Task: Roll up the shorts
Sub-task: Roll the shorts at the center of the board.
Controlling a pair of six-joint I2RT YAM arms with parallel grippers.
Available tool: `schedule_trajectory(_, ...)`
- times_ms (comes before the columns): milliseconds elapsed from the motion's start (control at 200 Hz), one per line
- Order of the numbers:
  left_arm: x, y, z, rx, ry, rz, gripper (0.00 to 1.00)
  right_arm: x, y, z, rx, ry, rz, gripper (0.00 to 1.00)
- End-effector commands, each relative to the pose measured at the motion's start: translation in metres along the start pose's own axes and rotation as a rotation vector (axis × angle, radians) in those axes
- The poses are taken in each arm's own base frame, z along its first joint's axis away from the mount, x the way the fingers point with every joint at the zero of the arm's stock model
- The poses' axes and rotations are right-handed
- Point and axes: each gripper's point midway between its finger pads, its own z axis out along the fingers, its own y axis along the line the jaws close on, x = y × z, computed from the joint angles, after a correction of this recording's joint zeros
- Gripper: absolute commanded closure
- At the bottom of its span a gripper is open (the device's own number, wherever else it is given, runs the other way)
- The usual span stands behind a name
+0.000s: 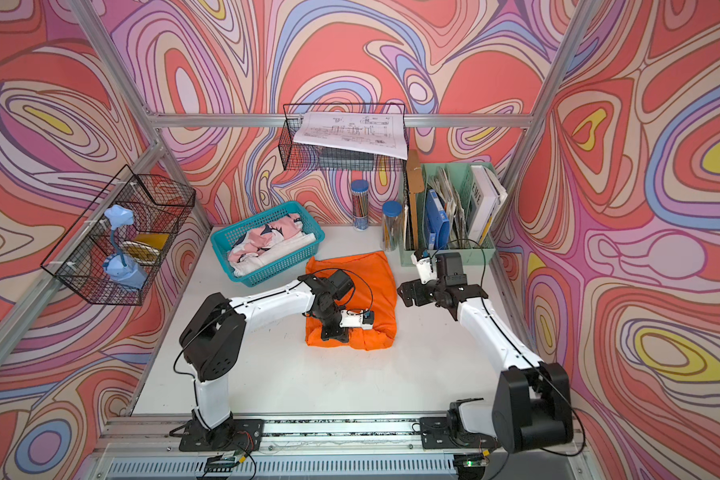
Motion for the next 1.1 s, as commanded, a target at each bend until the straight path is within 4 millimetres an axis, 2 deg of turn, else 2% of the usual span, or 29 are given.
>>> schedule_trajectory(0, 0.012, -0.017, -0.003, 0.22, 0.037, -0.101, 0.99, -0.019, 0.013, -0.008, 0.105, -0.15, -0.254, 0.05)
schedule_trajectory(140, 0.016, -0.006, 0.004, 0.321, 0.096, -0.169, 0.99, -0.016, 0.041, -0.016, 0.097, -0.221, -0.443, 0.05)
schedule_trajectory(290, 0.019, 0.0, 0.014, 0.356, 0.116, -0.199, 0.99, 0.001, 0.082, -0.017, -0.016, -0.252, -0.656, 0.05)
schedule_trajectory(446, 0.023, 0.006, 0.019, 0.409, 0.123, -0.272, 0.98, 0.032, 0.122, -0.014, -0.089, -0.256, -0.931, 0.04)
schedule_trajectory(636, 0.036, 0.01, 0.031, 0.464, 0.187, -0.334, 0.98, 0.066, 0.158, -0.001, -0.134, -0.205, -1.128, 0.04)
schedule_trajectory(781, 0.039, 0.011, 0.038, 0.494, 0.196, -0.358, 0.98, 0.084, 0.165, 0.01, -0.116, -0.156, -1.247, 0.04)
schedule_trajectory(1096, 0.049, 0.013, 0.048, 0.512, 0.239, -0.387, 0.98, 0.098, 0.159, 0.038, -0.075, -0.102, -1.3, 0.12)
